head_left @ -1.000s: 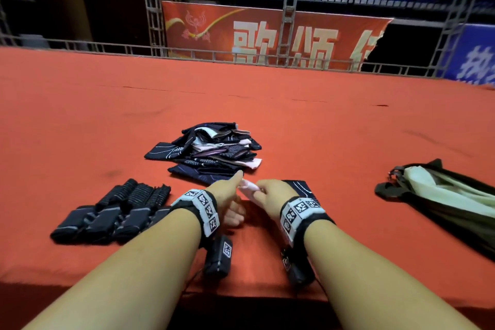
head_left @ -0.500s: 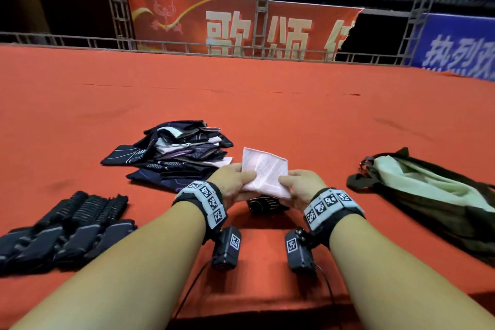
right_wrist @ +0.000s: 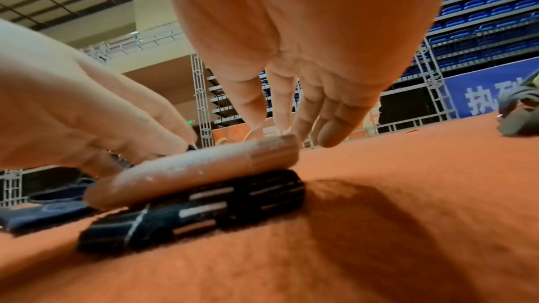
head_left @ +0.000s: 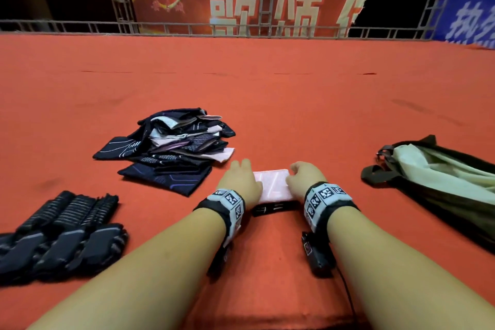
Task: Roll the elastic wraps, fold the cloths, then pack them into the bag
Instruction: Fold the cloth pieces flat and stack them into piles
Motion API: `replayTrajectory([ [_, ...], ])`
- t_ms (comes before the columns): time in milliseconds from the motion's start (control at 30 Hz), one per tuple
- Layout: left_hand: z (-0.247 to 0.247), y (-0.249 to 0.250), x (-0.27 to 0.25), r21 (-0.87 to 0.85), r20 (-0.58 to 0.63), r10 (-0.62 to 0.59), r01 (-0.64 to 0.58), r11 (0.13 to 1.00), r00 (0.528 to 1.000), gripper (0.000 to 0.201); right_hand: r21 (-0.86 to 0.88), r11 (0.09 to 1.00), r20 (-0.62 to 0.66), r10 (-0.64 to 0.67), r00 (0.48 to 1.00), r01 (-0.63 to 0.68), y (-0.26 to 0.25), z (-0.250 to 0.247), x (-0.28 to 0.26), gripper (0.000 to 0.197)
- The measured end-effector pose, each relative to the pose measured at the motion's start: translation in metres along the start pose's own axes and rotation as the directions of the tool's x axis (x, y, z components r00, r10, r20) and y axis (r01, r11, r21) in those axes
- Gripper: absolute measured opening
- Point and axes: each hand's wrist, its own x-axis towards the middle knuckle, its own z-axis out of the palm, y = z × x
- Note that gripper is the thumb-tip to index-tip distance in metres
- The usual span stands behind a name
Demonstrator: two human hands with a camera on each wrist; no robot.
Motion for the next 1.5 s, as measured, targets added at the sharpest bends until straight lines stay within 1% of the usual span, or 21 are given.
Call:
replayTrajectory([
  [33,0.007,0.002,0.002,0.042,0.017,0.085,-0.085,0.995,0.996,0.053,-0.015,0.999,0.002,-0.044,0.999,0.044,-0.004,0.002,0.002,0.05],
  [67,0.014,0.002,0.003,0.088,0.07,0.153,-0.158,0.983,0.986,0.06,-0.027,0.995,0.022,-0.098,0.995,0.099,-0.007,0.004,0.004,0.052],
  [100,0.023,0.001,0.005,0.136,0.138,0.182,-0.201,0.97,0.974,0.065,-0.041,0.987,0.06,-0.15,0.987,0.152,-0.01,0.008,0.005,0.054],
  [133,0.031,-0.001,0.007,0.178,0.199,0.176,-0.212,0.961,0.964,0.068,-0.063,0.98,0.117,-0.178,0.977,0.187,-0.012,0.013,0.005,0.055],
  [200,0.044,-0.004,0.007,0.219,0.276,0.106,-0.17,0.961,0.955,0.07,-0.131,0.97,0.253,-0.166,0.953,0.203,-0.013,0.022,0.004,0.056],
  [267,0.053,-0.006,0.005,0.215,0.299,0.058,-0.127,0.968,0.952,0.07,-0.217,0.954,0.356,-0.12,0.927,0.207,-0.01,0.034,0.006,0.056],
  [333,0.058,-0.008,0.005,0.197,0.302,0.038,-0.101,0.975,0.952,0.068,-0.296,0.927,0.419,-0.091,0.903,0.23,-0.004,0.048,0.012,0.06],
  [400,0.06,-0.01,0.007,0.171,0.307,0.036,-0.092,0.981,0.951,0.068,-0.33,0.915,0.447,-0.066,0.892,0.233,0.0,0.057,0.016,0.063],
  [533,0.061,-0.013,0.012,0.158,0.348,0.057,-0.118,0.98,0.936,0.074,-0.335,0.922,0.382,-0.055,0.922,0.194,-0.003,0.061,0.015,0.067],
  [667,0.038,-0.026,0.017,0.121,0.436,0.128,-0.199,0.973,0.891,0.086,-0.39,0.901,0.385,-0.027,0.922,0.189,-0.009,0.059,0.012,0.066],
  [700,0.029,-0.034,0.017,0.125,0.435,0.126,-0.199,0.972,0.891,0.088,-0.401,0.9,0.38,-0.007,0.925,0.172,-0.012,0.057,0.011,0.067],
  [733,0.02,-0.043,0.017,0.145,0.414,0.114,-0.189,0.971,0.903,0.089,-0.42,0.897,0.362,0.027,0.932,0.137,-0.016,0.055,0.012,0.069],
  [833,-0.011,-0.075,0.017,0.274,0.312,0.063,-0.153,0.949,0.948,0.083,-0.523,0.849,0.272,0.082,0.959,0.076,-0.036,0.043,0.012,0.078],
  [867,-0.023,-0.086,0.015,0.308,0.273,0.053,-0.14,0.941,0.96,0.076,-0.54,0.838,0.25,0.073,0.965,0.077,-0.047,0.039,0.011,0.072],
  [933,-0.048,-0.104,0.009,0.34,0.222,0.032,-0.108,0.934,0.975,0.057,-0.506,0.855,0.219,0.001,0.976,0.113,-0.073,0.033,0.007,0.055],
  [1000,-0.065,-0.117,-0.002,0.341,0.223,-0.001,-0.077,0.937,0.975,0.042,-0.423,0.887,0.23,-0.094,0.969,0.186,-0.1,0.035,0.002,0.051],
  [1067,-0.073,-0.127,-0.011,0.343,0.245,-0.029,-0.059,0.938,0.969,0.035,-0.343,0.903,0.263,-0.173,0.949,0.259,-0.12,0.045,-0.003,0.051],
  [1200,-0.067,-0.139,-0.014,0.301,0.258,-0.039,-0.042,0.953,0.965,0.03,-0.285,0.886,0.331,-0.266,0.905,0.365,-0.14,0.065,-0.017,0.05],
  [1267,-0.062,-0.142,-0.01,0.282,0.282,-0.041,-0.042,0.958,0.958,0.028,-0.271,0.884,0.343,-0.282,0.896,0.382,-0.144,0.068,-0.022,0.048],
  [1433,-0.057,-0.143,-0.004,0.299,0.328,-0.036,-0.068,0.952,0.944,0.037,-0.251,0.899,0.348,-0.263,0.9,0.36,-0.145,0.067,-0.026,0.044],
  [1500,-0.06,-0.142,-0.004,0.318,0.316,-0.033,-0.073,0.945,0.948,0.039,-0.257,0.898,0.343,-0.26,0.903,0.356,-0.144,0.064,-0.027,0.042],
])
